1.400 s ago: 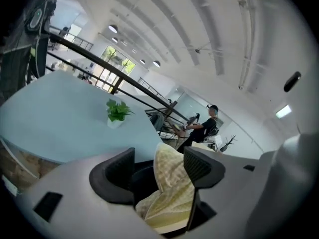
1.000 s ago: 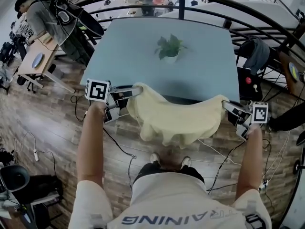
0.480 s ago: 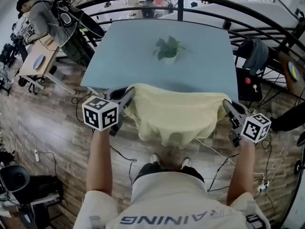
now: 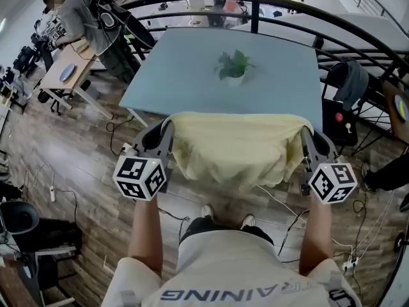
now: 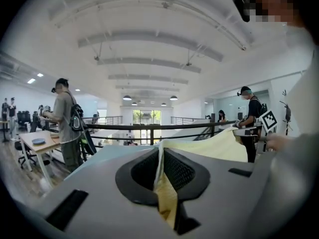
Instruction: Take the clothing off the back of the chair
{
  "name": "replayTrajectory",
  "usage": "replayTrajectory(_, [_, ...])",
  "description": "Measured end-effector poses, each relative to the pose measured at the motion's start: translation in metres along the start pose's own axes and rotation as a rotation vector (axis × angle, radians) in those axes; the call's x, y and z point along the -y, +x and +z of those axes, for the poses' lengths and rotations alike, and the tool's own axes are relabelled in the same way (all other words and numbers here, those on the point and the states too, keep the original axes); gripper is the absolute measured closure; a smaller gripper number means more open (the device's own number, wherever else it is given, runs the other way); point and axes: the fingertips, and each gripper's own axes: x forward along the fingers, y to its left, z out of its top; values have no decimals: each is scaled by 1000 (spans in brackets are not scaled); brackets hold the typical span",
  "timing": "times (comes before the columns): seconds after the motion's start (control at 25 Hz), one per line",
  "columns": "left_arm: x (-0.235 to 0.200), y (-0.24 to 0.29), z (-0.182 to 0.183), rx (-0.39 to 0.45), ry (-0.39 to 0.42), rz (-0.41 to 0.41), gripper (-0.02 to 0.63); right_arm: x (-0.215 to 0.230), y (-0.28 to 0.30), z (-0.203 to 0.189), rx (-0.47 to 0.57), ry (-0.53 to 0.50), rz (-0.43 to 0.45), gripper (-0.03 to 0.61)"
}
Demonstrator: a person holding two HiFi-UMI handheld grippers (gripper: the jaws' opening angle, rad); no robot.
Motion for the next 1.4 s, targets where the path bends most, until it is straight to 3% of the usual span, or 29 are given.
replayTrajectory(0.24, [26,-45,-3,92,-25,136,561,-8,-28,7,71,-28,112,545])
replayTrajectory(0.44, [44,-67,-9,112,-37,188,561,-5,-43,8,107,-24,145,546])
replayTrajectory(0.8, [60,-104,-20,134,-33,183,561,-10,-75,-5,105,1,63,545])
replayTrajectory(1.4, [65,-189,-56,151,-92,92,563,-80,-158,-20,71,-45,-56,545])
